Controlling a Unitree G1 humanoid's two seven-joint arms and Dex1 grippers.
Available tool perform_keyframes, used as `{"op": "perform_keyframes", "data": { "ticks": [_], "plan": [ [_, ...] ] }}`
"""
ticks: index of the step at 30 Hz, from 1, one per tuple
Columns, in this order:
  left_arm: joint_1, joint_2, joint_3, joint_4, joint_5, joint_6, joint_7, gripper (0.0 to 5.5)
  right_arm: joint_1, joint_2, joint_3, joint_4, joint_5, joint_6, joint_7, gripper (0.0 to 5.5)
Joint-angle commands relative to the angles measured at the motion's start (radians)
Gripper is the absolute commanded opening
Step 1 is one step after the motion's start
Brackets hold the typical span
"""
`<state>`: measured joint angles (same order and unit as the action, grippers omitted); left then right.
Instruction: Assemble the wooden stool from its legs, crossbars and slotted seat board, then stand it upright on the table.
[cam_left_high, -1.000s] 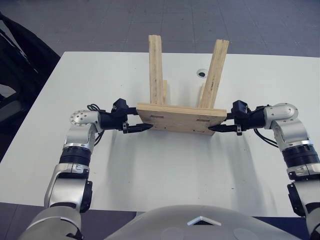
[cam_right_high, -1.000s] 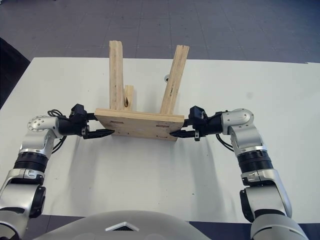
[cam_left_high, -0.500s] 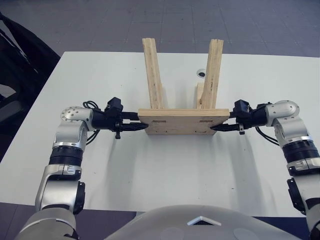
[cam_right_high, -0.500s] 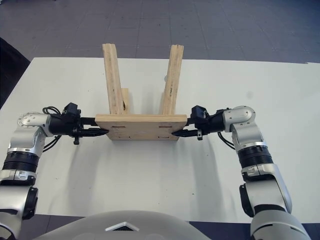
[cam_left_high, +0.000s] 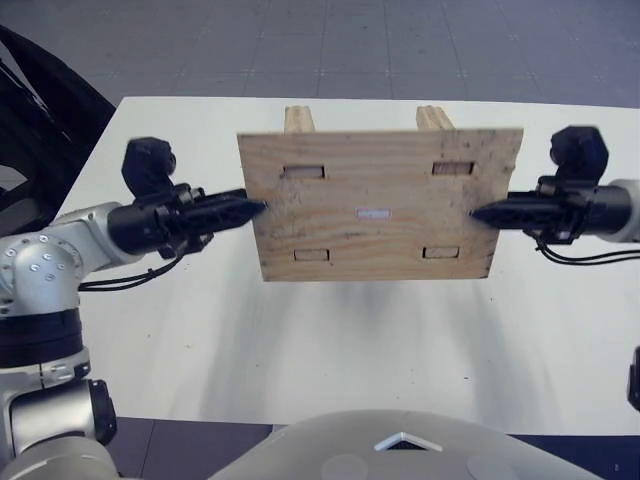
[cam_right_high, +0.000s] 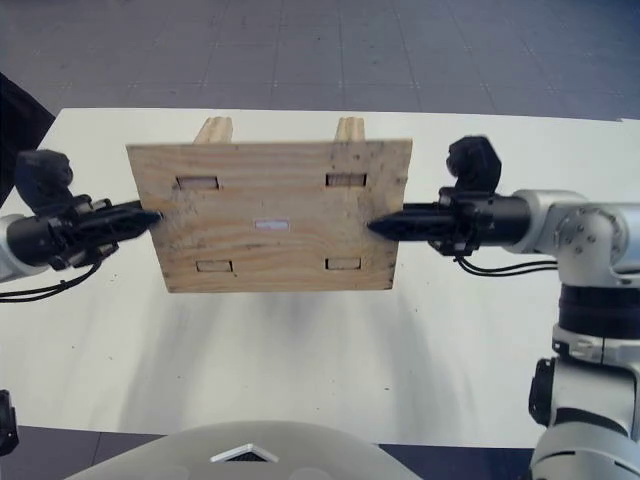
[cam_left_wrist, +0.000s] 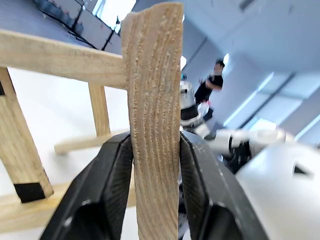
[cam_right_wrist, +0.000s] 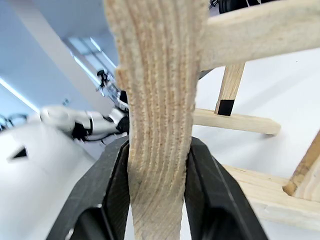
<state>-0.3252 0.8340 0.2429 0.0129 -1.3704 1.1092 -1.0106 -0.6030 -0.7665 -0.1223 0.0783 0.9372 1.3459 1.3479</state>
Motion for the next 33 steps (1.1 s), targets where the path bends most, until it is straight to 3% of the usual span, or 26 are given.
{"op": "perform_keyframes", "data": {
  "ticks": [1,2,4,7,9,13,14,19,21,27,30,33],
  "plan": [
    [-0.619,-0.229,0.133,0.601,-0.370,-0.102,0.943,1.34,-0.590,0.351,-0.388,0.635,-0.139,-0.021,-1.012,1.29],
    [-0.690,-0.277,0.143,0.730,-0.272,-0.153,0.998,1.34,-0.611,0.369,-0.407,0.787,-0.099,-0.185,-1.195,1.29],
    [-0.786,-0.346,0.178,0.937,-0.189,-0.312,1.102,1.34,-0.635,0.388,-0.423,0.977,-0.027,-0.446,-1.376,1.29],
    [-0.878,-0.418,0.235,1.182,-0.142,-0.632,1.260,1.34,-0.676,0.430,-0.437,1.133,0.036,-0.734,-1.473,1.29],
    [-0.907,-0.431,0.251,1.242,-0.126,-0.751,1.312,1.34,-0.694,0.447,-0.456,1.186,0.074,-0.847,-1.517,1.33],
    [-0.931,-0.452,0.260,1.294,-0.099,-0.855,1.367,1.34,-0.705,0.440,-0.464,1.232,0.068,-0.932,-1.565,1.35],
    [-0.933,-0.456,0.261,1.301,-0.092,-0.857,1.372,1.71,-0.712,0.441,-0.469,1.239,0.070,-0.937,-1.559,1.76],
    [-0.942,-0.452,0.306,1.325,-0.011,-0.870,1.346,2.38,-0.753,0.453,-0.507,1.262,0.057,-0.939,-1.509,2.71],
    [-0.948,-0.432,0.341,1.331,0.052,-0.880,1.305,2.38,-0.765,0.438,-0.516,1.266,0.018,-0.931,-1.471,2.71],
    [-0.975,-0.358,0.244,1.282,0.381,-0.926,1.094,2.38,-0.830,0.375,-0.441,1.219,-0.156,-0.914,-1.367,2.71],
    [-1.042,-0.359,0.054,1.195,0.659,-1.015,0.966,2.38,-0.899,0.373,-0.266,1.164,-0.373,-1.037,-1.250,2.71],
    [-1.133,-0.407,-0.064,1.158,0.863,-1.140,0.909,2.38,-0.959,0.413,-0.137,1.137,-0.542,-1.230,-1.127,2.71]
  ]
}}
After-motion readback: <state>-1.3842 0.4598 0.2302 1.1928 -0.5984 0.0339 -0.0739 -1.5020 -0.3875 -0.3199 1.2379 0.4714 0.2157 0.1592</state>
